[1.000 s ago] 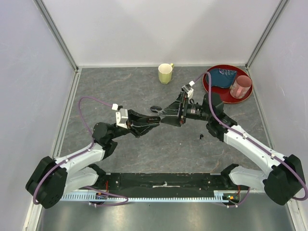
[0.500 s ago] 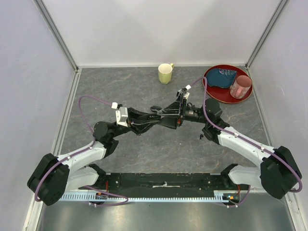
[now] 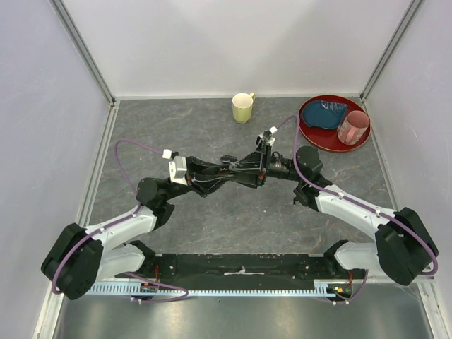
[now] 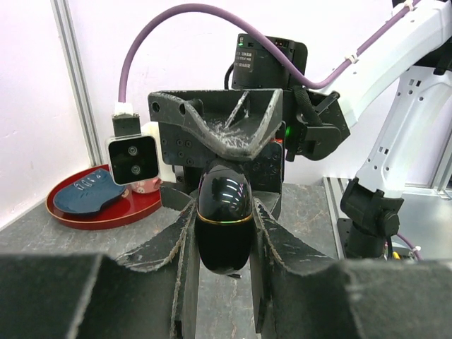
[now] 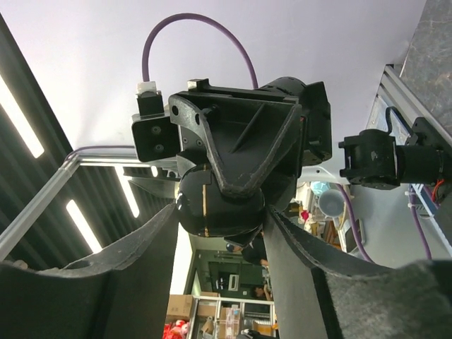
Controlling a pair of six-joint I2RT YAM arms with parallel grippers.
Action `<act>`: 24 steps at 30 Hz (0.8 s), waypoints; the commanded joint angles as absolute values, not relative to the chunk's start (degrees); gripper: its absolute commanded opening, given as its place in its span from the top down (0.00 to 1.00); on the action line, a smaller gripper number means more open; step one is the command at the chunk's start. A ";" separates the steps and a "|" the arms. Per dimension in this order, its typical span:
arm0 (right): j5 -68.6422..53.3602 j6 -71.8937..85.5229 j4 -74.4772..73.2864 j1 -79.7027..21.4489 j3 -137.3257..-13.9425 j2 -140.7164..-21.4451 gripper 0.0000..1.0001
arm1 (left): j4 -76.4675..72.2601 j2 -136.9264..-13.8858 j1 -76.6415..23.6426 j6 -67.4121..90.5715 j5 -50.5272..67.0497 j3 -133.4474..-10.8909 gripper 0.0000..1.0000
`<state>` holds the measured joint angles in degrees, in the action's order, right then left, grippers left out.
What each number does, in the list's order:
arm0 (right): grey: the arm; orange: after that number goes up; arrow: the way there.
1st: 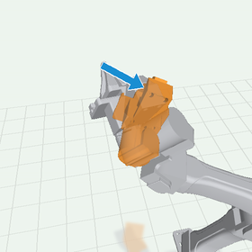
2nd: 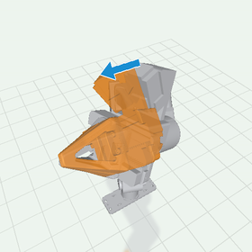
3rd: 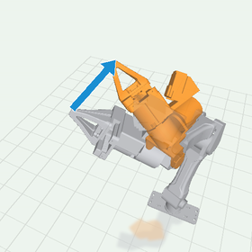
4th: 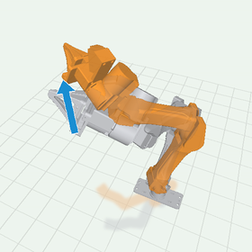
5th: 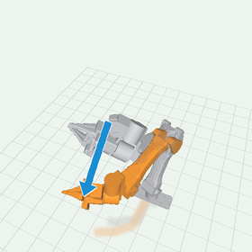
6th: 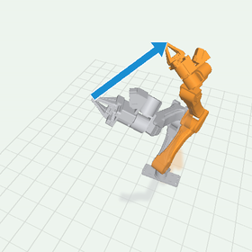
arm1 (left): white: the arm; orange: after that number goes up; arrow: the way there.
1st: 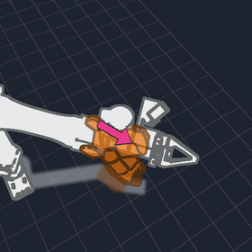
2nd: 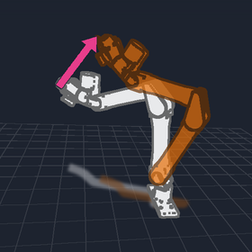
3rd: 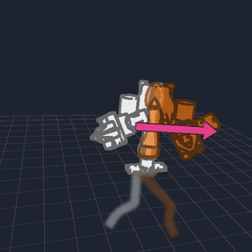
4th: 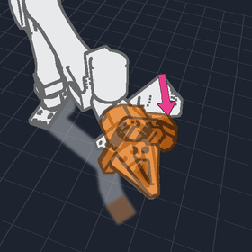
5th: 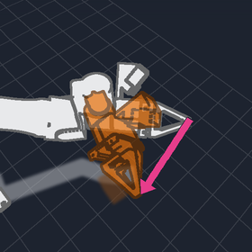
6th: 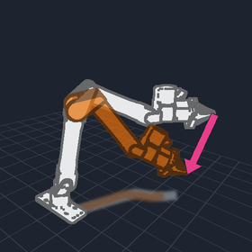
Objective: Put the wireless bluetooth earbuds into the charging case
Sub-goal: Open the charging case.
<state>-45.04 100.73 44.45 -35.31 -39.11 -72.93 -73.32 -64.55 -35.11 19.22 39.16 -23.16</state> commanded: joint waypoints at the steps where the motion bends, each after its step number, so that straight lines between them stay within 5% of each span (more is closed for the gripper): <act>1: -42.89 96.08 42.12 -36.04 -41.83 -71.55 0.44 | -73.92 -65.83 -35.51 19.07 41.31 -25.05 0.98; 12: -41.05 95.36 40.96 -36.12 -42.10 -71.46 0.38 | -73.57 -66.09 -35.77 19.42 43.24 -25.40 0.98; 24: -40.78 96.68 42.45 -36.12 -41.57 -70.66 0.75 | -72.33 -66.01 -35.86 18.98 41.40 -25.14 0.95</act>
